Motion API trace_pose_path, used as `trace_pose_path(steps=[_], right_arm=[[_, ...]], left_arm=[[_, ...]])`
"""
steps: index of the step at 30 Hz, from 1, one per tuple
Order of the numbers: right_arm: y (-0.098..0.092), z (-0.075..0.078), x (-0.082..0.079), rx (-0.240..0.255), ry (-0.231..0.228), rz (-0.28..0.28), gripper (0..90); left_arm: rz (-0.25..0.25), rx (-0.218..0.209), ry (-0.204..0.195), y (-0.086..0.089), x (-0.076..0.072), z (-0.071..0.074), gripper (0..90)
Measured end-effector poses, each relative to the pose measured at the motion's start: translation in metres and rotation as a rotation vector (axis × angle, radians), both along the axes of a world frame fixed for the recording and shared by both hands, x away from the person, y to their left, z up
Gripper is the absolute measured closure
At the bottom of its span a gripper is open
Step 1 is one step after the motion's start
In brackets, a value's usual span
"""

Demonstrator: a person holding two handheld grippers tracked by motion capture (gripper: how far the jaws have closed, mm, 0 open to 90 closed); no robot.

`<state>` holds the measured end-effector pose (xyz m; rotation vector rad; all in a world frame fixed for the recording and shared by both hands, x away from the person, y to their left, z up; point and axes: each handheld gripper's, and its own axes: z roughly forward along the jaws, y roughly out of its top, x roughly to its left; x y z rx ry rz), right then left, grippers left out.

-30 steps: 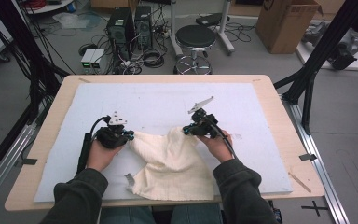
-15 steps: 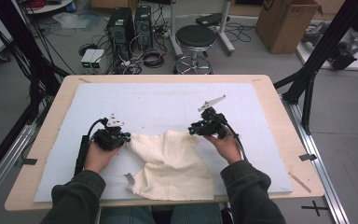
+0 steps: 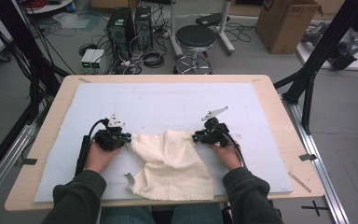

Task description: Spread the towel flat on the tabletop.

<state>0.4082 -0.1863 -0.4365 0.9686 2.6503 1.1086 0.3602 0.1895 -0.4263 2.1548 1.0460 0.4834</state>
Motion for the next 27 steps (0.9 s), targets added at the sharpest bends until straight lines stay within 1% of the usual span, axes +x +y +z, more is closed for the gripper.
trace_pose_path(steps=[1,2,3,4,6,7,9,10,13,14,15,17,18,19,20,21,22,24,26,27], right_arm=[[0.0,-0.001,0.001,0.019,0.021,0.018,85.1],[0.0,-0.001,0.001,0.017,0.011,0.023,86.0],[0.0,0.001,0.0,0.003,0.006,0.02,86.4],[0.001,0.002,-0.002,-0.009,-0.01,0.018,86.5],[-0.001,0.007,-0.005,-0.016,-0.031,0.017,86.6],[-0.002,0.01,-0.006,-0.018,-0.056,0.015,86.6],[-0.007,0.017,-0.008,0.002,-0.079,0.006,86.6],[-0.009,0.02,-0.008,-0.005,-0.083,0.002,86.6],[-0.015,0.032,-0.005,-0.026,-0.12,-0.01,86.5],[-0.016,0.036,-0.002,-0.028,-0.124,-0.014,86.6],[-0.018,0.04,0.001,-0.036,-0.132,-0.02,86.5],[-0.02,0.046,0.009,-0.044,-0.148,-0.027,86.6],[-0.021,0.049,0.014,-0.05,-0.143,-0.033,86.6],[-0.022,0.05,0.02,-0.055,-0.143,-0.037,86.5],[-0.023,0.052,0.025,-0.06,-0.149,-0.045,86.6],[-0.024,0.052,0.03,-0.057,-0.151,-0.051,86.5],[-0.025,0.051,0.036,-0.059,-0.142,-0.063,86.5],[-0.026,0.048,0.048,-0.08,-0.14,-0.075,86.5],[-0.027,0.043,0.06,-0.083,-0.149,-0.117,85.1],[-0.028,0.041,0.065,-0.082,-0.151,-0.144,78.7]], left_arm=[[-0.002,0.001,0.001,0.0,0.0,0.0,87.6],[-0.005,0.001,-0.002,0.0,0.0,0.0,87.6],[-0.001,-0.007,-0.006,0.0,-0.001,0.0,87.6],[-0.006,-0.003,-0.008,0.0,-0.001,0.001,87.6],[-0.006,-0.015,-0.022,0.001,-0.002,0.004,87.7],[0.001,-0.03,-0.029,0.001,-0.002,0.005,87.6],[0.009,-0.042,-0.039,0.003,-0.001,0.009,87.7],[0.018,-0.059,-0.05,0.002,0.0,0.01,87.7],[0.033,-0.074,-0.077,0.002,0.005,0.017,87.7],[0.045,-0.082,-0.09,0.001,0.008,0.02,87.7],[0.05,-0.094,-0.093,0.002,0.011,0.022,87.7],[0.067,-0.099,-0.107,0.0,0.02,0.025,87.7],[0.079,-0.11,-0.115,0.0,0.024,0.027,87.7],[0.088,-0.113,-0.11,-0.001,0.03,0.028,87.8],[0.098,-0.116,-0.116,-0.002,0.035,0.029,87.8],[0.104,-0.113,-0.116,-0.004,0.04,0.029,87.7],[0.115,-0.121,-0.127,-0.006,0.046,0.029,87.7],[0.145,-0.125,-0.124,-0.01,0.061,0.029,87.7],[0.167,-0.12,-0.143,-0.013,0.071,0.029,86.8],[0.181,-0.116,-0.137,-0.015,0.076,0.029,80.3]])
